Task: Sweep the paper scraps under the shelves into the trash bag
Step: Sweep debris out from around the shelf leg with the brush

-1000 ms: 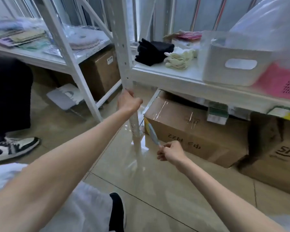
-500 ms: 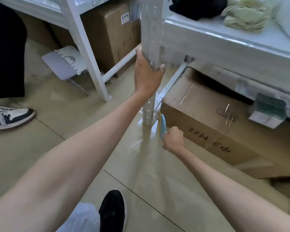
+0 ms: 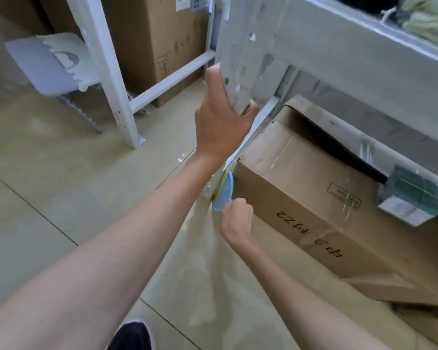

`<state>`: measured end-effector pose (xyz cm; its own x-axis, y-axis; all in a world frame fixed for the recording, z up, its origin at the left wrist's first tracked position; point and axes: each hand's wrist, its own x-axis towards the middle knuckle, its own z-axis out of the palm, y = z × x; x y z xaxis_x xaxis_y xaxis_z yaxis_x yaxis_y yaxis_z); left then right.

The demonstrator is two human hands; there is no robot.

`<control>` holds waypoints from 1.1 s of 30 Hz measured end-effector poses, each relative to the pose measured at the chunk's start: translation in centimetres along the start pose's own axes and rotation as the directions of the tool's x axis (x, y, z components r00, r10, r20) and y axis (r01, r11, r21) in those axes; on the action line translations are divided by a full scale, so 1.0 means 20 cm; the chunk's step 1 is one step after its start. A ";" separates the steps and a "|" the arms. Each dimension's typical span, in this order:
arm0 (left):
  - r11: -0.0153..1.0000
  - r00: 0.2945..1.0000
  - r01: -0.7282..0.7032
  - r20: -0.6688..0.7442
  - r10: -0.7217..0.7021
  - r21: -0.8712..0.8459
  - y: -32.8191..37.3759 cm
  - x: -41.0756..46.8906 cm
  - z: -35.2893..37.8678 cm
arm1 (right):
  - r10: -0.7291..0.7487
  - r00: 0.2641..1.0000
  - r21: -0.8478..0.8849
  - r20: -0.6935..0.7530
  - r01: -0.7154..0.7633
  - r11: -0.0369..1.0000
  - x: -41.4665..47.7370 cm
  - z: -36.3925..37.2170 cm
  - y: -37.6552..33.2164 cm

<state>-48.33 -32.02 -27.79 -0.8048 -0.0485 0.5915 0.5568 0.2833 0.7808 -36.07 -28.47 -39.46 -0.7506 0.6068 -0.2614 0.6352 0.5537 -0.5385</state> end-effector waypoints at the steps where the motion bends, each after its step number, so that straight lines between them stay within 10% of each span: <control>1: 1.000 1.000 -0.005 0.000 0.005 0.002 -0.01 0.00 0.01 | -0.006 1.000 0.003 -0.029 0.006 1.000 0.00 0.01 0.00; 33: 0.998 0.995 -0.061 -0.077 0.060 -0.011 -0.02 -0.02 0.03 | 0.071 0.990 0.120 -0.120 -0.057 0.991 0.26 0.26 -0.15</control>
<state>-48.43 -31.53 -28.42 -0.7519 -0.1056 0.6507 0.6067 0.2752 0.7458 -42.78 -29.84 -43.38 -0.6761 0.7089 -0.2009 0.6503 0.4460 -0.6149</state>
